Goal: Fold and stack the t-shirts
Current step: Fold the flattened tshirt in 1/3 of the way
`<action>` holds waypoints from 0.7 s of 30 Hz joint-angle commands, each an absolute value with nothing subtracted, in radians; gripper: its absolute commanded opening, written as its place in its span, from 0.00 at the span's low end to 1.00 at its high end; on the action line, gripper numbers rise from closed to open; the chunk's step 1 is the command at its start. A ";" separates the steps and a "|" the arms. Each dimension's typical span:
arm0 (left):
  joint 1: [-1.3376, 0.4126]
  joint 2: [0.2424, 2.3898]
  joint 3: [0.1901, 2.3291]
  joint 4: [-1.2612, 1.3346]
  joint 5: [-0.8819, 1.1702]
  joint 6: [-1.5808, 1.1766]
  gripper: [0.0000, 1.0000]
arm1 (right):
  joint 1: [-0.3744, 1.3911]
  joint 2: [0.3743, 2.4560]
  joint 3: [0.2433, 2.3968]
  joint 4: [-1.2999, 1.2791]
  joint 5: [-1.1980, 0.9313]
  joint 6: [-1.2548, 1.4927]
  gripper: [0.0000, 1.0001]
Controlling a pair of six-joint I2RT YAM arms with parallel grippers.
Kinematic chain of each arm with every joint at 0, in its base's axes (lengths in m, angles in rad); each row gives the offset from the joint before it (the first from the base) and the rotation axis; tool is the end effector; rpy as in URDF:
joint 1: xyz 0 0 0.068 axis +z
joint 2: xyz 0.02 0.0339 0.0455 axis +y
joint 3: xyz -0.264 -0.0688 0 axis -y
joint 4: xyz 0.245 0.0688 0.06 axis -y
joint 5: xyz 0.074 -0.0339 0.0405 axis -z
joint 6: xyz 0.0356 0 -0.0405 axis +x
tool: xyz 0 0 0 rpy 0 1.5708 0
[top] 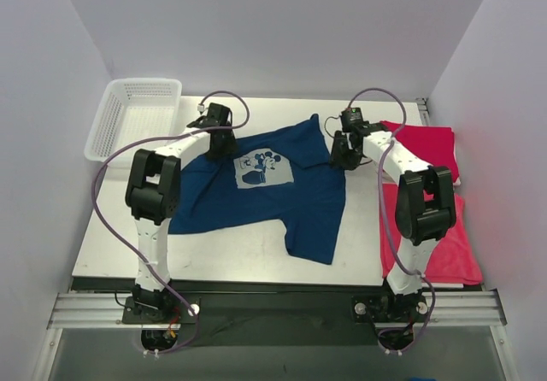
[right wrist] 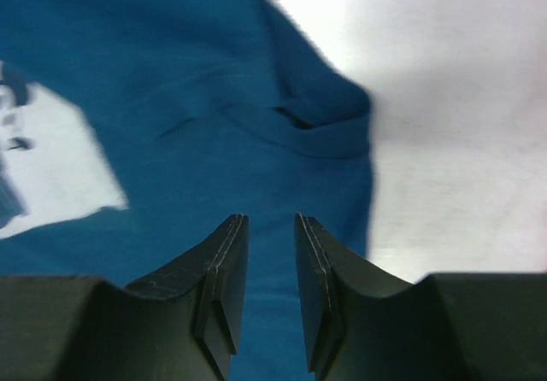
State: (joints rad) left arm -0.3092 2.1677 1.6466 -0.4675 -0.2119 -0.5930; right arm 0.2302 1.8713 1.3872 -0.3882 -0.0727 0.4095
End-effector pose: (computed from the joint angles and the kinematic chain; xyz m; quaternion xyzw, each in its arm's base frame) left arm 0.4505 -0.1361 0.1710 -0.1648 0.9387 -0.0333 0.3010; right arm 0.4018 0.0968 0.2209 0.0717 0.9364 0.1399 0.3139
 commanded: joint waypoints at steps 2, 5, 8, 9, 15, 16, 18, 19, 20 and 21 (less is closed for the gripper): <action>-0.282 2.037 1.611 -0.341 -0.114 -0.597 0.69 | 0.264 1.893 1.500 -0.407 -0.104 0.397 0.29; -0.267 2.002 1.597 -0.333 -0.109 -0.603 0.70 | 0.271 1.955 1.561 -0.407 -0.130 0.410 0.29; -0.253 1.994 1.594 -0.347 -0.121 -0.609 0.70 | 0.272 2.046 1.642 -0.407 -0.155 0.433 0.29; -0.250 1.999 1.594 -0.351 -0.130 -0.609 0.70 | 0.273 2.071 1.663 -0.407 -0.159 0.440 0.29; -0.241 2.055 1.623 -0.437 -0.196 -0.611 0.70 | 0.270 2.215 1.782 -0.420 -0.222 0.495 0.29; -0.241 2.062 1.626 -0.449 -0.204 -0.609 0.70 | 0.271 2.226 1.792 -0.420 -0.230 0.500 0.29; -0.239 2.086 1.635 -0.465 -0.222 -0.609 0.70 | 0.265 2.252 1.804 -0.439 -0.242 0.520 0.29; -0.239 2.094 1.649 -0.485 -0.229 -0.609 0.70 | 0.261 2.261 1.813 -0.449 -0.239 0.528 0.29; -0.241 2.111 1.655 -0.495 -0.236 -0.612 0.70 | 0.258 2.270 1.815 -0.483 -0.232 0.546 0.29; -0.239 2.117 1.661 -0.506 -0.251 -0.612 0.70 | 0.246 2.275 1.816 -0.501 -0.223 0.560 0.29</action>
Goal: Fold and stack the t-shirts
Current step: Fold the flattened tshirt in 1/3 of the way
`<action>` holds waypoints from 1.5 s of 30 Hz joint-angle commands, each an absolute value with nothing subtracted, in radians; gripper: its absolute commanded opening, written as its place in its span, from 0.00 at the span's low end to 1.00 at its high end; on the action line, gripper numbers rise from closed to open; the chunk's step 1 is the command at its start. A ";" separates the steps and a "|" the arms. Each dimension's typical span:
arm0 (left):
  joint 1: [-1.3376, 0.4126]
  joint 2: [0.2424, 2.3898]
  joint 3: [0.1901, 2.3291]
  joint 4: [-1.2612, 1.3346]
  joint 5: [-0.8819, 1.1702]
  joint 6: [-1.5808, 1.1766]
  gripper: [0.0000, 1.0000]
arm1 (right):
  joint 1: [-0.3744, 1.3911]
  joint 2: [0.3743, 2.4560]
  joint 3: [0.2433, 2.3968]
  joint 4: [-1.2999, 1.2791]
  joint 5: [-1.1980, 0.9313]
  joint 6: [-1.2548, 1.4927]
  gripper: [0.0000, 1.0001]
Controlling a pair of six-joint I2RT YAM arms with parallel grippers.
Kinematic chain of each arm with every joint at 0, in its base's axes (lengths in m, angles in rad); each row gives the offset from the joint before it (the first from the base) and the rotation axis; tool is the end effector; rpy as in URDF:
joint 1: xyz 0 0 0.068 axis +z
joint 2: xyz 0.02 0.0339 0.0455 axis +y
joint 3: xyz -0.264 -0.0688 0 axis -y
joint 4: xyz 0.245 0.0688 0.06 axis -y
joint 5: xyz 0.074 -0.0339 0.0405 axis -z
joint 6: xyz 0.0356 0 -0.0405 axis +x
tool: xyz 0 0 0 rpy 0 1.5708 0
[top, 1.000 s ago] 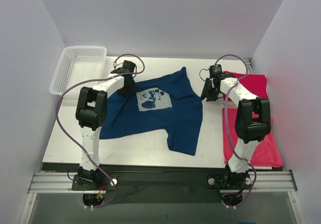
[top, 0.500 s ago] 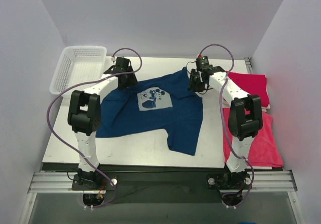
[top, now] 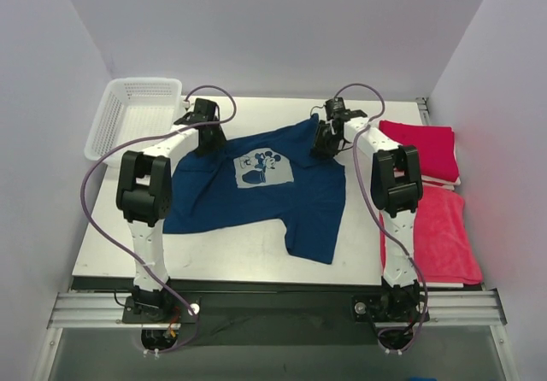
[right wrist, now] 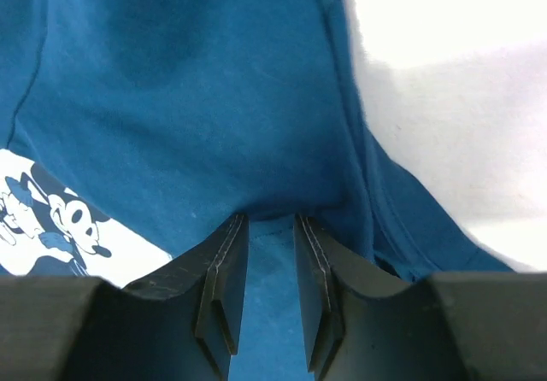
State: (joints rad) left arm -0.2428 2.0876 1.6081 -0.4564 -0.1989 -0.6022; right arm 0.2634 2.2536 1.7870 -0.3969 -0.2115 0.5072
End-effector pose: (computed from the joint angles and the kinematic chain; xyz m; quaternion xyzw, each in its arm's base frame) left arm 0.4483 -0.1038 0.1956 -0.1995 0.9246 -0.0413 0.3220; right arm 0.4838 0.1382 0.1790 0.0772 0.9304 0.2212 0.2819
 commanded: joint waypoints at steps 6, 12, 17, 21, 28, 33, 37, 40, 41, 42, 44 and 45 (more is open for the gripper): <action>-0.239 2.140 1.690 -0.569 -0.307 -0.637 0.70 | 0.167 2.287 1.776 -0.664 -0.169 0.621 0.24; -0.238 2.155 1.712 -0.584 -0.324 -0.643 0.70 | 0.126 2.220 1.698 -0.710 -0.089 0.621 0.21; -0.238 2.177 1.736 -0.589 -0.324 -0.641 0.70 | 0.103 2.183 1.666 -0.741 -0.037 0.617 0.20; -0.238 2.194 1.761 -0.601 -0.324 -0.641 0.70 | 0.100 2.163 1.632 -0.749 -0.003 0.618 0.17; -0.235 2.207 1.793 -0.578 -0.269 -0.594 0.70 | 0.146 2.070 1.612 -0.749 0.078 0.618 0.12; -0.233 2.181 1.786 -0.543 -0.216 -0.578 0.69 | 0.213 2.005 1.692 -0.747 0.149 0.603 0.16; -0.233 2.105 1.714 -0.483 -0.195 -0.577 0.69 | 0.244 2.045 1.801 -0.746 0.143 0.580 0.22; -0.233 2.072 1.701 -0.486 -0.204 -0.577 0.69 | 0.242 2.132 1.902 -0.744 0.088 0.572 0.24; -0.235 2.065 1.700 -0.486 -0.206 -0.575 0.69 | 0.238 2.157 1.933 -0.744 0.071 0.571 0.25; -0.233 2.063 1.698 -0.492 -0.210 -0.575 0.69 | 0.233 2.183 1.983 -0.747 0.019 0.572 0.25; -0.235 2.054 1.692 -0.495 -0.221 -0.578 0.69 | 0.224 2.252 2.023 -0.746 -0.015 0.592 0.25; -0.233 2.052 1.687 -0.494 -0.224 -0.580 0.69 | 0.216 2.273 2.042 -0.746 -0.050 0.598 0.25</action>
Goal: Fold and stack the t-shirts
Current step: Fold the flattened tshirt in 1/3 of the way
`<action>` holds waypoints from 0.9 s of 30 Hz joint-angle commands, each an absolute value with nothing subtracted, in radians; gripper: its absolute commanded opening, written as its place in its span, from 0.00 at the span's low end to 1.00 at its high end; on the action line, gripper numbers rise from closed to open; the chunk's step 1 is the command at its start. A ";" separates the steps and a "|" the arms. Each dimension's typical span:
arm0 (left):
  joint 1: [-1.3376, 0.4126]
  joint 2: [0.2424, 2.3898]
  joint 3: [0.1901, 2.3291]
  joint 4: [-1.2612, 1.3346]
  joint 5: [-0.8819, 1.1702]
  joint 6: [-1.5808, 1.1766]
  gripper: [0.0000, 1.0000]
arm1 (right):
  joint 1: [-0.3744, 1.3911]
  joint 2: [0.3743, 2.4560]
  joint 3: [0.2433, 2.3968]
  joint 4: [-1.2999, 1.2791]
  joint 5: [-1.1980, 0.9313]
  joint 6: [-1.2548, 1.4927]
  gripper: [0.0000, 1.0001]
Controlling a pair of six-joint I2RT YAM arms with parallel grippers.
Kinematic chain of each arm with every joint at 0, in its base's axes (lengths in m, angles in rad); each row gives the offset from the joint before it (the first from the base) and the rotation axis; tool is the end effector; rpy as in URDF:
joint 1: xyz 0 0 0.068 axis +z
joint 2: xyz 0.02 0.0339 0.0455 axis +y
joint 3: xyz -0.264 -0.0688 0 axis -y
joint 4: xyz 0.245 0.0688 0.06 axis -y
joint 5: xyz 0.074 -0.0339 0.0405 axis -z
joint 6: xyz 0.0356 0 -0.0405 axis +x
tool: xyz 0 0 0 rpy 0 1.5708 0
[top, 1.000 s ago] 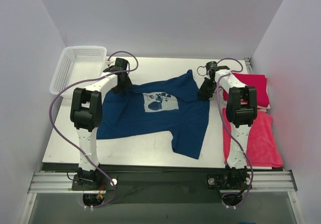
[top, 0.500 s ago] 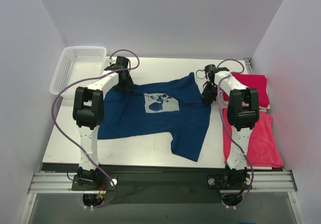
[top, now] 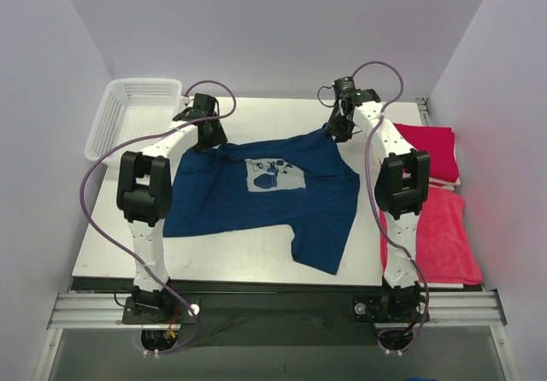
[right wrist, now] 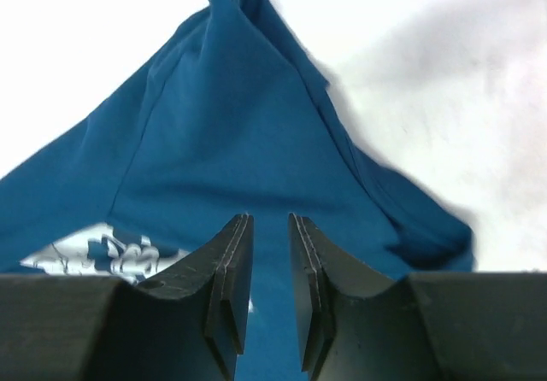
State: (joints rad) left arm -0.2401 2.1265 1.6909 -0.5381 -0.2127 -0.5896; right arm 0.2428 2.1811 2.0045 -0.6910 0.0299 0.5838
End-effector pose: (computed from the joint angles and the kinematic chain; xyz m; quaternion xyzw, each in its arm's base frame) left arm 0.4562 -0.1040 0.1988 -0.1960 0.9305 -0.0250 0.3086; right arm 0.4797 0.1177 0.2623 0.1644 0.9242 0.1255 0.3210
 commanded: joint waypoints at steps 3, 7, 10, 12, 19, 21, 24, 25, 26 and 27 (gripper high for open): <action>-0.232 2.037 1.674 -0.494 -0.239 -0.586 0.70 | 0.199 2.335 2.082 -0.744 -0.083 0.624 0.25; -0.230 2.025 1.669 -0.503 -0.262 -0.598 0.70 | 0.189 2.391 2.079 -0.735 -0.173 0.644 0.23; -0.229 2.020 1.663 -0.506 -0.265 -0.601 0.70 | 0.190 2.398 2.031 -0.710 -0.186 0.657 0.23; -0.226 2.017 1.658 -0.509 -0.271 -0.603 0.70 | 0.190 2.399 2.007 -0.709 -0.178 0.664 0.23; -0.221 2.020 1.661 -0.534 -0.295 -0.617 0.70 | 0.135 2.373 1.931 -0.715 -0.118 0.718 0.17; -0.219 2.029 1.667 -0.544 -0.296 -0.618 0.70 | 0.108 2.361 1.918 -0.716 -0.094 0.730 0.17; -0.219 2.052 1.687 -0.561 -0.293 -0.620 0.70 | 0.071 2.344 1.904 -0.721 -0.066 0.735 0.17; -0.219 2.065 1.695 -0.566 -0.288 -0.620 0.70 | 0.063 2.339 1.902 -0.726 -0.057 0.735 0.17; -0.219 2.071 1.698 -0.569 -0.285 -0.620 0.70 | 0.057 2.338 1.902 -0.729 -0.052 0.735 0.17; -0.221 2.077 1.701 -0.572 -0.284 -0.621 0.70 | 0.045 2.336 1.902 -0.733 -0.049 0.733 0.16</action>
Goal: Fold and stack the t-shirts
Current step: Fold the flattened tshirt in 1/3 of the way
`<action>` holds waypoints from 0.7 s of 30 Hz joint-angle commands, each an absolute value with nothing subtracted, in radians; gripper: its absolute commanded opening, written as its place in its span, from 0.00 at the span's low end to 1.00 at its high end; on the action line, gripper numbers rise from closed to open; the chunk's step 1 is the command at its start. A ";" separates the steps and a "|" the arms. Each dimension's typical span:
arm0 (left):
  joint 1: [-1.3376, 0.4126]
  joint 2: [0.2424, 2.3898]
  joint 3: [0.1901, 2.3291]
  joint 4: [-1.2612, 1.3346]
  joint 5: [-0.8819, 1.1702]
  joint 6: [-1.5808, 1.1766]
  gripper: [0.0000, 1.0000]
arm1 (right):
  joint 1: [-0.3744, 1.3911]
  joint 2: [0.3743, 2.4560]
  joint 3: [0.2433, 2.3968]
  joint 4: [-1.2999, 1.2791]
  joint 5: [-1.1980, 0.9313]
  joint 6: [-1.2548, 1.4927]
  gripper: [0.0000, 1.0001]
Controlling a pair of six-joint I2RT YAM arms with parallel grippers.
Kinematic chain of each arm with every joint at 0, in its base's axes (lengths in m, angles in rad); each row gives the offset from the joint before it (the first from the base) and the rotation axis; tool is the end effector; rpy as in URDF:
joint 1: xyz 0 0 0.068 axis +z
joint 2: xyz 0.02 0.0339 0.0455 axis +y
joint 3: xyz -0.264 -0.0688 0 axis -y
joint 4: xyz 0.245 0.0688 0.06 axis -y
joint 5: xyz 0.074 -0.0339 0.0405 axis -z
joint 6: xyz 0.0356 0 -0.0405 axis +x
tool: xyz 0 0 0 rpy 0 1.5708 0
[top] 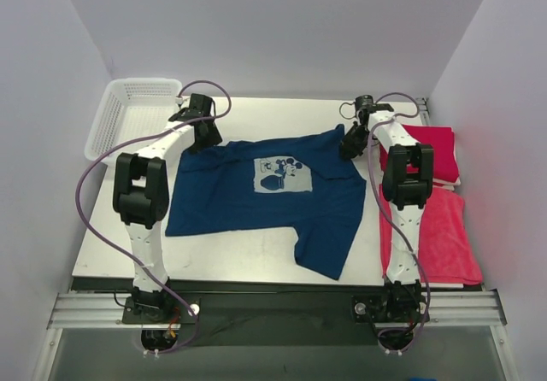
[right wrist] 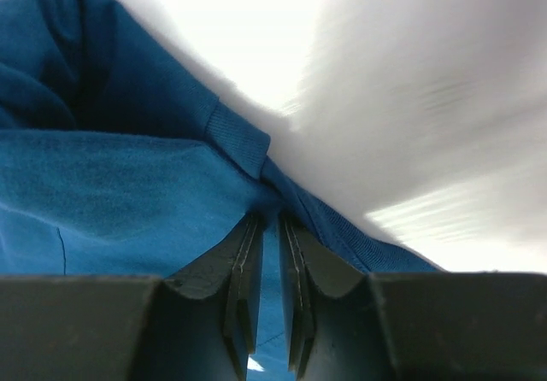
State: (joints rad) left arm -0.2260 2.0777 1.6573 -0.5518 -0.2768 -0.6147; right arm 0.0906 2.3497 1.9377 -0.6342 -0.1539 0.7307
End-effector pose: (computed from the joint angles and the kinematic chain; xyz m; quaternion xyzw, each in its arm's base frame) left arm 0.4479 -0.0930 0.2097 -0.2227 0.9207 0.0012 0.3204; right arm 0.5061 0.0515 0.1638 0.2840 0.9203 0.1713 0.2074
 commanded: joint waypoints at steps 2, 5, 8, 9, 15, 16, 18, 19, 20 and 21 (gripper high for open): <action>-0.219 2.095 1.713 -0.575 -0.273 -0.623 0.70 | 0.037 2.333 1.902 -0.741 -0.037 0.730 0.15; -0.221 2.126 1.724 -0.580 -0.258 -0.623 0.70 | 0.025 2.329 1.891 -0.750 -0.019 0.726 0.14; -0.222 2.167 1.750 -0.587 -0.239 -0.627 0.70 | 0.015 2.321 1.879 -0.752 -0.014 0.723 0.13; -0.221 2.181 1.768 -0.592 -0.235 -0.626 0.70 | 0.015 2.321 1.876 -0.752 -0.012 0.721 0.12; -0.224 2.296 1.894 -0.699 -0.270 -0.646 0.70 | 0.015 2.299 1.858 -0.752 -0.020 0.715 0.11; -0.221 2.327 1.939 -0.718 -0.288 -0.647 0.70 | 0.015 2.287 1.849 -0.752 -0.020 0.715 0.11; -0.221 2.358 1.994 -0.779 -0.313 -0.649 0.70 | 0.015 2.275 1.832 -0.753 -0.015 0.710 0.11; -0.221 2.388 2.049 -0.799 -0.342 -0.652 0.70 | 0.015 2.260 1.816 -0.752 -0.005 0.709 0.11; -0.219 2.404 2.074 -0.834 -0.356 -0.652 0.70 | 0.014 2.253 1.809 -0.752 -0.003 0.707 0.11; -0.218 2.416 2.097 -0.850 -0.368 -0.652 0.70 | 0.014 2.243 1.804 -0.752 -0.003 0.703 0.11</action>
State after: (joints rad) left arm -0.2268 2.3745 2.0087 -0.7334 -0.3008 -0.6395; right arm 0.0208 2.2887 1.8454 -0.6495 -0.0807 0.7284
